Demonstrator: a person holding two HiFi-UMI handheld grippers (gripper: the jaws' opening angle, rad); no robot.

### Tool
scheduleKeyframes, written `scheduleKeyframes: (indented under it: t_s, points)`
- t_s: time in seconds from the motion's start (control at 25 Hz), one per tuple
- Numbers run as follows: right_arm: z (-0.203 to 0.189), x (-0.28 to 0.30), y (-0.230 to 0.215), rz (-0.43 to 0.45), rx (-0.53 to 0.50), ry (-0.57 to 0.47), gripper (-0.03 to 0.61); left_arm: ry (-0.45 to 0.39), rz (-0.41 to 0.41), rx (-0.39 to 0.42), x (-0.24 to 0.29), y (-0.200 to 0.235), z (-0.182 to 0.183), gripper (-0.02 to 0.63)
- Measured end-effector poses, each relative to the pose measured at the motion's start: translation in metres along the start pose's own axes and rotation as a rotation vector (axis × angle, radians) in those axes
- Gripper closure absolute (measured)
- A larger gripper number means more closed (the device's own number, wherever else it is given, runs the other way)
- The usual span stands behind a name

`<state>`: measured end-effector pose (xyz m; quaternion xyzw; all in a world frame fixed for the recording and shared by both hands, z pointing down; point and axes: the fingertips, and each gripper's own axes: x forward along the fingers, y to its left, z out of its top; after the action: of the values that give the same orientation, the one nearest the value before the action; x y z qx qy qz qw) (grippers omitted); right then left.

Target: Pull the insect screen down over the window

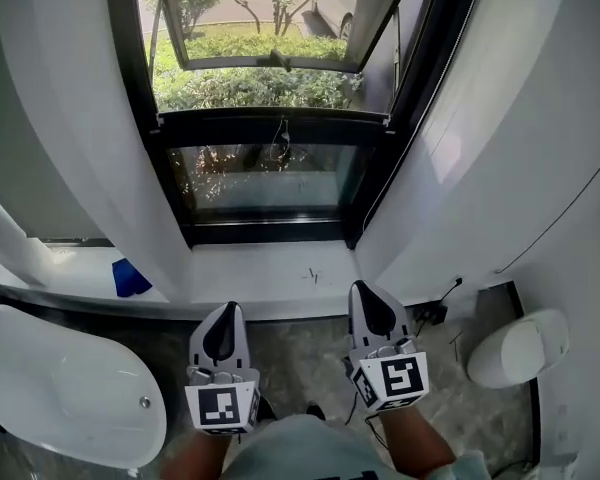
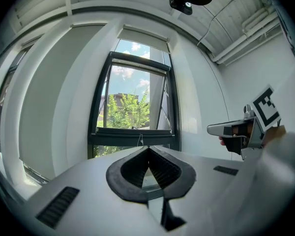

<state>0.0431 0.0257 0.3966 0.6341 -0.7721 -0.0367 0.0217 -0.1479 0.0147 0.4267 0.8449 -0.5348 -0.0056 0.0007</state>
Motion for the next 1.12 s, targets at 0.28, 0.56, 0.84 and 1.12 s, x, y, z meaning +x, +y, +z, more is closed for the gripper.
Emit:
scheduleKeyframes:
  t_s: [0.28,0.56,0.84,1.12]
  points:
    - [-0.025,-0.062,-0.018,0.060,0.034,0.025,0.572,-0.003,0.028,-0.020,-0.037,-0.065,-0.005,0.600]
    - [-0.053,-0.117,-0.022,0.109,0.065,0.042,0.572,0.031,0.088,-0.035,-0.079,-0.113,-0.031,0.600]
    - [-0.085,-0.149,-0.029,0.123,0.066,0.091,0.574,0.064,0.137,-0.039,-0.103,-0.136,-0.063,0.601]
    - [-0.092,-0.158,-0.033,0.136,0.068,0.091,0.575,0.057,0.163,-0.037,-0.108,-0.148,-0.065,0.601]
